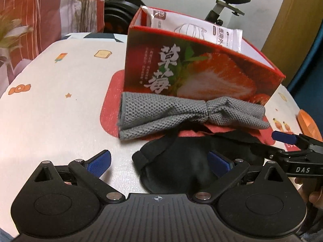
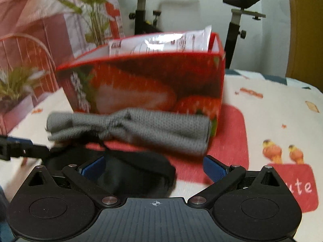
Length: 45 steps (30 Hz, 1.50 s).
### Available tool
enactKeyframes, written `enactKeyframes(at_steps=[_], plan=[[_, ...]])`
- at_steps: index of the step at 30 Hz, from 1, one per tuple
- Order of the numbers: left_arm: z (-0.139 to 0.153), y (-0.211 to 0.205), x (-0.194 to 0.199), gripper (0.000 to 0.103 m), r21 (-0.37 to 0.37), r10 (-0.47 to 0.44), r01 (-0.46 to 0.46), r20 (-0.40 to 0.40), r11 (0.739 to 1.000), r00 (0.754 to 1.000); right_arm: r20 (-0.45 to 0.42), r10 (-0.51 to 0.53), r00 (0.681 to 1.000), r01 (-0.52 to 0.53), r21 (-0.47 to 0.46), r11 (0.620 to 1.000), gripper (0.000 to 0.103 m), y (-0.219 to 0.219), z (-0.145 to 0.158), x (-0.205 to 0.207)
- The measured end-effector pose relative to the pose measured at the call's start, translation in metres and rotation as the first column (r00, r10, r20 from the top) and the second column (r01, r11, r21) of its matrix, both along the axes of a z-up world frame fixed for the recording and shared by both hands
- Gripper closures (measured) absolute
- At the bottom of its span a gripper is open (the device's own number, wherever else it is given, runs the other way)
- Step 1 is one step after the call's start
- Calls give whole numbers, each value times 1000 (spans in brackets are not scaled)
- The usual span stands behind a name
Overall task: Organize soft objects
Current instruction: 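Move both grippers back down to the black eye mask, then close the left gripper on the eye mask strap while the right gripper grasps it too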
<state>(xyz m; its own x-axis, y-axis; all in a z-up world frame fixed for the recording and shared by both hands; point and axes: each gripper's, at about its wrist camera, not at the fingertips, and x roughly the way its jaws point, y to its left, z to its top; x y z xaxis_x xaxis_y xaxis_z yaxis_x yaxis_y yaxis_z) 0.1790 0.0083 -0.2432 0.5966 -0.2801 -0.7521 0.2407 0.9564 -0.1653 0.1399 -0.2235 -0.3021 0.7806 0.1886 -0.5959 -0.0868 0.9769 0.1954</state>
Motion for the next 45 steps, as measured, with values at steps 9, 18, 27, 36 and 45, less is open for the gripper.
enactKeyframes(at_steps=[9, 18, 27, 36, 45], plan=[[-21, -10, -4, 1, 69, -8, 9, -23, 998, 1000, -61, -3, 998, 3, -9, 1000, 5, 4, -20, 3], [-30, -6, 3, 0, 101, 5, -1, -35, 995, 999, -82, 1, 997, -5, -40, 999, 0, 7, -29, 6], [-34, -15, 6, 0, 150, -4, 10, -37, 989, 999, -87, 0, 996, -6, -70, 998, 0, 12, -31, 9], [-33, -15, 4, 0, 150, -4, 10, -37, 989, 999, -89, -2, 996, -7, -94, 996, 0, 16, -32, 10], [-33, -16, 6, 0, 160, -9, 17, -49, 987, 999, -84, -2, 996, -3, -55, 998, 6, 9, -30, 7]])
